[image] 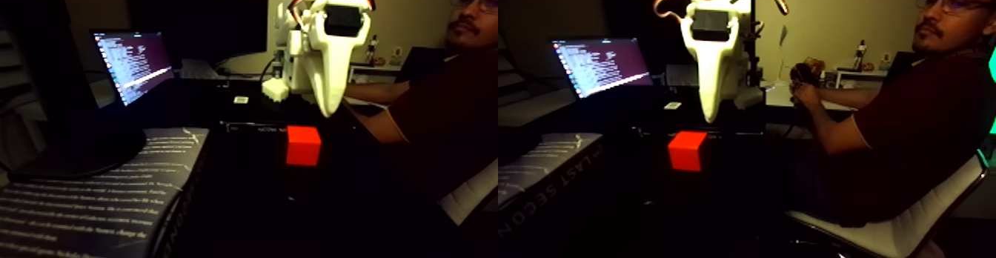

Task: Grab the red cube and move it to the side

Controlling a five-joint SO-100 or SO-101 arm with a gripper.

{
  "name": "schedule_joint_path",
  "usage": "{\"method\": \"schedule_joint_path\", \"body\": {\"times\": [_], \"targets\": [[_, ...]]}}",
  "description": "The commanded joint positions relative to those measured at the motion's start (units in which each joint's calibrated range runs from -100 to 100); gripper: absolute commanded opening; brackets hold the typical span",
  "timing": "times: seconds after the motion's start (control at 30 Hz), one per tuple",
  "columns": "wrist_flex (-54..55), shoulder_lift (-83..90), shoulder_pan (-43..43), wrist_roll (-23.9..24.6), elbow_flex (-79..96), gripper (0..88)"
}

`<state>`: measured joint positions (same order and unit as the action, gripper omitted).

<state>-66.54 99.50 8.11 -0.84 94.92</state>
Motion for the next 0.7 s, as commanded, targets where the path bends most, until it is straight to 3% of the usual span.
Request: {"method": "schedule_joint_path", "body": {"times": [0.0, 0.4, 0.67], "targets": [[0.6, -0.4, 0.3, -1.0, -1.2, 0.7], [0.6, -11.4, -0.2, -5.6, -11.0, 0.7], [-0.2, -24.1, -0.6, -19.0, -22.8, 0.7]]}}
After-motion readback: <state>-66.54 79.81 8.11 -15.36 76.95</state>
